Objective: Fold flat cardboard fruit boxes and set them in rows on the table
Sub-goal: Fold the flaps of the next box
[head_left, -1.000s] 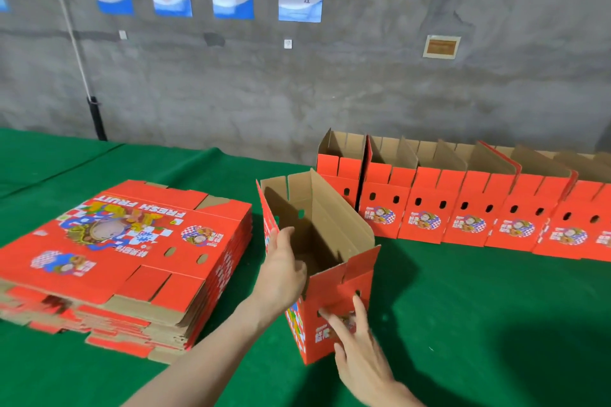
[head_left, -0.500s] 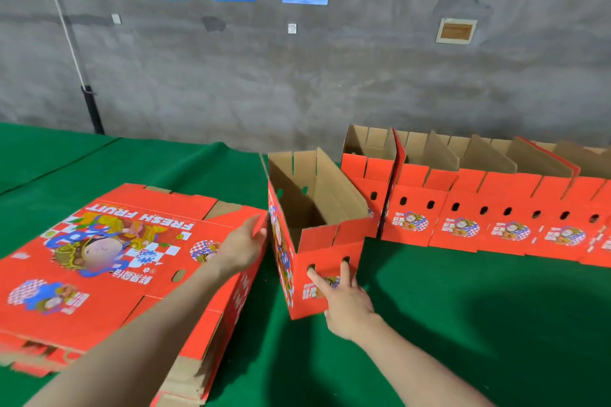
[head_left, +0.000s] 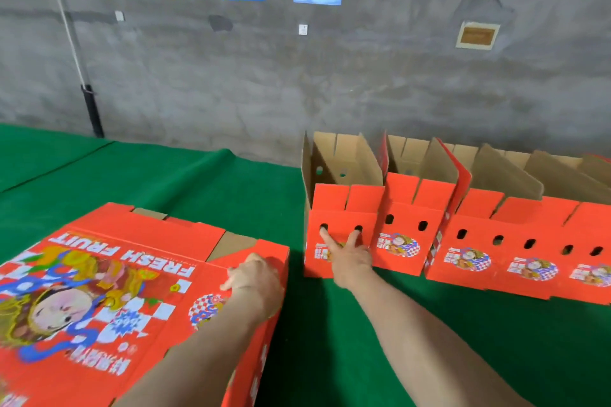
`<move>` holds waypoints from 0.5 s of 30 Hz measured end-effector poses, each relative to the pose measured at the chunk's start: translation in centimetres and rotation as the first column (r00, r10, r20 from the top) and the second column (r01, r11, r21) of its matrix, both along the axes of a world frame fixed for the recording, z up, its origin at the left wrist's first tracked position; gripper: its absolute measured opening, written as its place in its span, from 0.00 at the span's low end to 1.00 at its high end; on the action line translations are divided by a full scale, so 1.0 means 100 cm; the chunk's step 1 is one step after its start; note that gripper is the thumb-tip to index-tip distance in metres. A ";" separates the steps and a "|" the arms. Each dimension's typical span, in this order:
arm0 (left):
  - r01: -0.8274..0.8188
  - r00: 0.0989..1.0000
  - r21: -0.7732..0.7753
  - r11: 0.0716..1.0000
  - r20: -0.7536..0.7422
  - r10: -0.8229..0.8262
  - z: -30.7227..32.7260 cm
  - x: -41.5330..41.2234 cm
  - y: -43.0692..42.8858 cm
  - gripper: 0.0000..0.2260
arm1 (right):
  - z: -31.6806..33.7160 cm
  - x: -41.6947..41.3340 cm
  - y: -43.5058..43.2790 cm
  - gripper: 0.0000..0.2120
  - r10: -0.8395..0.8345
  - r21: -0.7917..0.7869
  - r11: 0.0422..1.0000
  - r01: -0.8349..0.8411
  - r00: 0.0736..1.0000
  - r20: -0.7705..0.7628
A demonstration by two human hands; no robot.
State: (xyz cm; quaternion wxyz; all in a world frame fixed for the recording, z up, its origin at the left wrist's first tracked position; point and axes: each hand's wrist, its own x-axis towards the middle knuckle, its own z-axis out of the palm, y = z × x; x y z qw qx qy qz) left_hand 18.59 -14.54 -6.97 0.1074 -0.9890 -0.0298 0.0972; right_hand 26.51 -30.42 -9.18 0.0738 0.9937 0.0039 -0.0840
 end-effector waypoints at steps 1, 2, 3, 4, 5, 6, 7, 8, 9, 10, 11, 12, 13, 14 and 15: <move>0.006 1.000 0.073 0.997 -0.026 -0.004 0.000 0.004 -0.005 0.20 | 0.002 0.012 0.001 0.50 -0.008 -0.014 1.000 0.008 1.000 0.002; 0.018 0.998 0.132 0.991 -0.055 -0.011 -0.001 0.008 -0.008 0.19 | 0.004 0.022 -0.001 0.50 -0.018 -0.027 0.999 0.018 1.000 0.000; 0.035 0.996 0.174 0.984 -0.082 -0.021 -0.002 0.011 -0.010 0.18 | 0.005 0.031 -0.005 0.50 -0.027 -0.038 0.999 0.027 1.000 0.001; 0.052 0.994 0.197 0.979 -0.101 -0.033 -0.003 0.013 -0.011 0.17 | 0.005 0.038 -0.011 0.50 -0.034 -0.052 0.998 0.034 0.999 0.009; 0.063 0.993 0.212 0.975 -0.109 -0.040 -0.004 0.015 -0.012 0.17 | 0.005 0.043 -0.018 0.49 -0.033 -0.068 0.997 0.034 0.999 0.020; 0.064 0.993 0.219 0.974 -0.112 -0.041 -0.005 0.016 -0.012 0.17 | 0.005 0.047 -0.024 0.47 -0.025 -0.084 0.996 0.028 0.999 0.030; 0.057 0.993 0.224 0.973 -0.112 -0.033 -0.005 0.016 -0.013 0.17 | 0.004 0.048 -0.030 0.46 -0.013 -0.097 0.995 0.016 0.999 0.037; 0.034 0.995 0.218 0.975 -0.104 -0.011 -0.005 0.015 -0.015 0.17 | 0.004 0.049 -0.034 0.46 -0.001 -0.109 0.994 0.006 0.999 0.041; -0.005 0.996 0.187 0.982 -0.088 0.022 -0.004 0.014 -0.016 0.17 | 0.004 0.048 -0.037 0.46 0.008 -0.120 0.993 -0.003 0.999 0.043; -0.049 0.996 0.147 0.988 -0.072 0.060 -0.002 0.012 -0.017 0.18 | 0.004 0.048 -0.041 0.46 0.016 -0.127 0.992 -0.010 0.999 0.048; -0.082 0.995 0.110 0.991 -0.055 0.089 0.000 0.011 -0.018 0.18 | 0.003 0.047 -0.043 0.46 0.022 -0.131 0.991 -0.015 0.998 0.053; -0.099 0.994 0.075 0.992 -0.038 0.102 0.002 0.010 -0.018 0.18 | 0.003 0.047 -0.046 0.46 0.024 -0.133 0.991 -0.016 0.998 0.057; -0.106 0.994 0.054 0.993 -0.027 0.108 0.003 0.009 -0.018 0.19 | 0.002 0.047 -0.050 0.45 0.022 -0.134 0.991 -0.013 0.998 0.061; -0.108 0.994 0.046 0.993 -0.021 0.109 0.004 0.008 -0.017 0.19 | 0.001 0.047 -0.055 0.45 0.015 -0.136 0.991 -0.006 0.998 0.067; -0.106 0.994 0.044 0.993 -0.017 0.106 0.003 0.007 -0.017 0.19 | 0.001 0.046 -0.060 0.44 0.008 -0.139 0.990 0.002 0.997 0.071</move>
